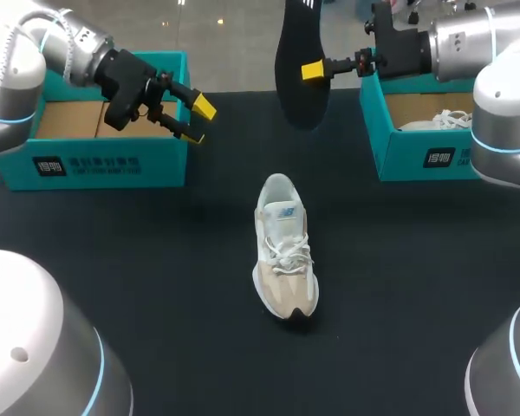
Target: Take the shoe out of the shoebox, open the shoe tongue, remove and reinsert the insole, then place the shoe into the shoebox
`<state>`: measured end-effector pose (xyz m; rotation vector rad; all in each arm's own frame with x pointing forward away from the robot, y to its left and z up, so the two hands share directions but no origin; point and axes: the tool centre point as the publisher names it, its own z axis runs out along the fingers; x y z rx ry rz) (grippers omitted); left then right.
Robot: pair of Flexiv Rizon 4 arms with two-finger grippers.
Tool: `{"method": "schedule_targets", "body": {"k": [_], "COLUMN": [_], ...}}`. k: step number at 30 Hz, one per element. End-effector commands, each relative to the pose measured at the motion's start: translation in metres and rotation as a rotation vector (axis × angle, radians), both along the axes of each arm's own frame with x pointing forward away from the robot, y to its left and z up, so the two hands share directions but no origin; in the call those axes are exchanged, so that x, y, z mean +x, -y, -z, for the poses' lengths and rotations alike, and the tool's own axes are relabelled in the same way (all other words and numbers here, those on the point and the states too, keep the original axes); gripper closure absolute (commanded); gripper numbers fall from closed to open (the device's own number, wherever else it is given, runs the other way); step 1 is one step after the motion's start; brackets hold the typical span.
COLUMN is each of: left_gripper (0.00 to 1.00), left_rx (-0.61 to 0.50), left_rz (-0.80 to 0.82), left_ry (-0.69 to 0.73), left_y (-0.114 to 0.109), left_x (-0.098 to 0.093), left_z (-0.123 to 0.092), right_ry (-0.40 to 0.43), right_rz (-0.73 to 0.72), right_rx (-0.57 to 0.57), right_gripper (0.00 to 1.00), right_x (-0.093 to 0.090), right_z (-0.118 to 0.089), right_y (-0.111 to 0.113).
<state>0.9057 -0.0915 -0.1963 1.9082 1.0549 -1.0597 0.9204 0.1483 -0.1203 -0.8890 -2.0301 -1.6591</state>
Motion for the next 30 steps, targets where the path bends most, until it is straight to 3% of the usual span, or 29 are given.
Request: {"method": "schedule_targets", "body": {"k": [1,8,13,24,30], "left_gripper": [0.00,0.00,0.00,0.00,0.00], "left_rx": [0.003,0.003,0.003,0.003,0.003], "left_rz": [0.002,0.002,0.002,0.002,0.002], "left_ry": [0.001,0.001,0.001,0.001,0.001], "left_y": [-0.001,-0.001,-0.001,-0.001,-0.001], "left_x": [0.000,0.000,0.000,0.000,0.000], "left_z": [-0.001,-0.001,-0.001,-0.001,-0.001], "right_ry": [-0.001,0.087,0.125,0.079,0.079], "right_rz": [0.000,-0.040,-0.057,-0.070,-0.070], "right_rx": [-0.001,0.007,0.001,-0.036,-0.036], "right_gripper": [1.00,1.00,1.00,1.00,1.00], "right_x": [0.000,0.018,0.020,0.003,0.003], "right_z": [0.000,0.022,0.038,0.081,0.081], "right_y": [-0.001,0.000,-0.002,-0.015,-0.015]}}
